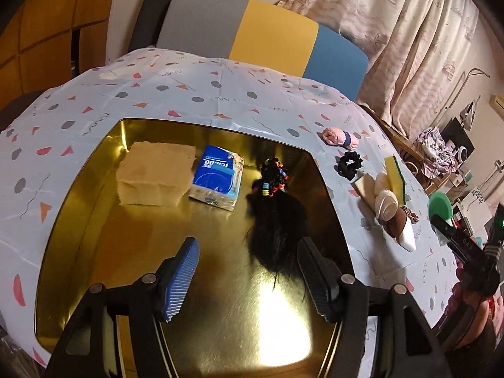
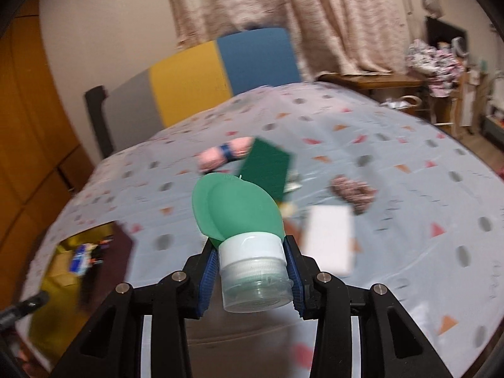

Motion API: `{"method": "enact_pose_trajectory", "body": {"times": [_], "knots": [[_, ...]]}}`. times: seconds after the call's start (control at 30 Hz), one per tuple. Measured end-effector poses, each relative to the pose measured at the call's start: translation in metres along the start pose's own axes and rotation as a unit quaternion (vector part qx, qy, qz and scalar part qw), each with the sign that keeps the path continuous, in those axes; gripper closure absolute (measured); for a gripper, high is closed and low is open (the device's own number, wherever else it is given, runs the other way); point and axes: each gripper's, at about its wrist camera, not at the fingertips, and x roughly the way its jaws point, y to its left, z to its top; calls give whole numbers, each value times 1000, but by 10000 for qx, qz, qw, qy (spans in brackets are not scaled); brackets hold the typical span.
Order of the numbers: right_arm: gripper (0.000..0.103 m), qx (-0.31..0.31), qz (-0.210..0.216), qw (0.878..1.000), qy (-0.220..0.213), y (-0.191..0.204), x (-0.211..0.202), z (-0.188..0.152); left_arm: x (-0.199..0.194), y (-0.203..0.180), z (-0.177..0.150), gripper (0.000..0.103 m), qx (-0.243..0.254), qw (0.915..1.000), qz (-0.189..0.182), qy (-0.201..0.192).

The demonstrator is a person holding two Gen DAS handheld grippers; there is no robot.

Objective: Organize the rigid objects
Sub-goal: 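Carry the green-lidded jar into the gold tray with the right tool and release it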

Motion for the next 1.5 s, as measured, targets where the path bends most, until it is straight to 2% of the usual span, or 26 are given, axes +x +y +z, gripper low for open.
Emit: {"method": "enact_pose_trajectory", "body": {"times": [0.23, 0.4, 0.57, 0.7, 0.93, 1.13, 1.23, 1.37, 1.5], "knots": [[62, -408, 746, 9961, 216, 76, 3, -6, -13, 10, -10, 37, -10, 10000, 25, -84], [62, -877, 1237, 9873, 480, 135, 9, -15, -26, 21, -13, 37, -17, 9998, 106, -189], [62, -1483, 1561, 9732, 806, 195, 20, -31, -43, 43, -13, 37, -246, 9988, 248, -357], [62, -1903, 1740, 9592, 1163, 237, 32, -50, -62, 68, -10, 37, -595, 9954, 353, -664], [62, -2049, 2018, 9359, 2034, 295, 68, -81, -85, 106, -1, 37, -1100, 9873, 605, -970], [62, -2349, 2123, 9153, 2490, 347, 97, -106, -98, 125, 3, 37, -1343, 9822, 670, -1125], [62, -2515, 2006, 9137, 2483, 366, 108, -110, -103, 131, 5, 37, -1437, 9801, 660, -1203], [62, -2692, 1666, 9214, 2253, 390, 127, -110, -108, 136, 6, 37, -1534, 9777, 655, -1272], [57, -2125, 1669, 9291, 2526, 397, 146, -108, -110, 139, 6, 37, -1566, 9773, 649, -1271]]}}
